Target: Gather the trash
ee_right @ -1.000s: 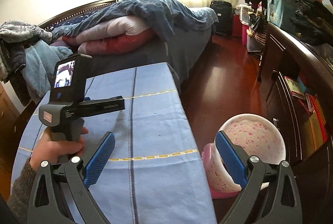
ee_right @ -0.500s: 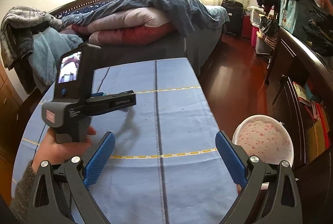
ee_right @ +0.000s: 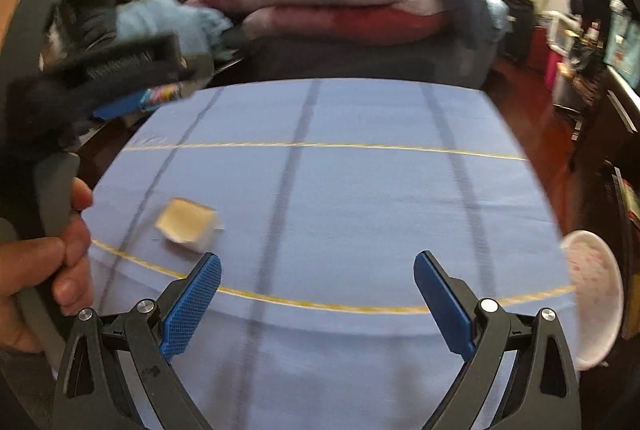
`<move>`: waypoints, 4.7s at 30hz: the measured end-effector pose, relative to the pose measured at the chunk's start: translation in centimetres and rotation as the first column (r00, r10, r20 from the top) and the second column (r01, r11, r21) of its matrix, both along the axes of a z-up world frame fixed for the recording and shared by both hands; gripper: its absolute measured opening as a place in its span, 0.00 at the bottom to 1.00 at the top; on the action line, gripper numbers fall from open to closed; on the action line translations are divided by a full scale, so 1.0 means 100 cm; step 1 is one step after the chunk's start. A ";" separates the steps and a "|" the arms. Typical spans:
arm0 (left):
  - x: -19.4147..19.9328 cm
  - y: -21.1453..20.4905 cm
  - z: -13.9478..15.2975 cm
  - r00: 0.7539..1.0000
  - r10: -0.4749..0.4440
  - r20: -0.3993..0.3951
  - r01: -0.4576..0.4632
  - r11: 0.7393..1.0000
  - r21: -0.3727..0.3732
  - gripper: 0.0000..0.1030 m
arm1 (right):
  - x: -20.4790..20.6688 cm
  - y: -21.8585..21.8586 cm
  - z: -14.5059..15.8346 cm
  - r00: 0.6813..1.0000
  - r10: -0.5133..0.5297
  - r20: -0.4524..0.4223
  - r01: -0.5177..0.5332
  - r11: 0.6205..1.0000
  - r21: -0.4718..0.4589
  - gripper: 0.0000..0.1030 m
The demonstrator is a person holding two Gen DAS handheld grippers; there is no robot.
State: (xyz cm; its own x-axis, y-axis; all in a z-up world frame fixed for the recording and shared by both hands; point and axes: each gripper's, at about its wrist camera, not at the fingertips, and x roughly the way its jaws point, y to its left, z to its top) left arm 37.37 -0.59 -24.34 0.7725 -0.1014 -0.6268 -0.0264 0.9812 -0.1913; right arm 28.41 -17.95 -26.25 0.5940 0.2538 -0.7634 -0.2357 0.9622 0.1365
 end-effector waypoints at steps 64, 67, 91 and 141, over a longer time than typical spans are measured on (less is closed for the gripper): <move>-0.053 -0.159 0.030 0.956 -0.291 0.048 0.287 0.955 0.069 0.79 | -0.042 -0.131 -0.004 0.967 -0.255 0.001 0.255 0.967 0.002 0.53; -0.055 -0.196 0.030 0.937 -0.346 0.050 0.341 0.937 0.080 0.79 | -0.045 -0.161 -0.007 0.953 -0.302 -0.002 0.302 0.953 0.017 0.53; -0.040 -0.373 0.000 0.809 -0.588 0.000 0.586 0.806 0.085 0.79 | -0.069 -0.329 -0.029 0.815 -0.579 -0.004 0.579 0.815 0.033 0.53; -0.053 -0.239 0.027 0.958 -0.285 0.000 0.285 0.958 0.032 0.96 | -0.071 -0.229 0.006 0.888 -0.458 0.035 0.457 0.889 0.020 0.95</move>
State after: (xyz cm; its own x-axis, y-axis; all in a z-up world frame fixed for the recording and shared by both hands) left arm 32.05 -24.46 -21.66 0.7174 -0.2981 -0.6296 0.2562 0.9534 -0.1594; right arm 21.30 -40.90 -25.62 0.6741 -0.0450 -0.7373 0.2252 0.9631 0.1471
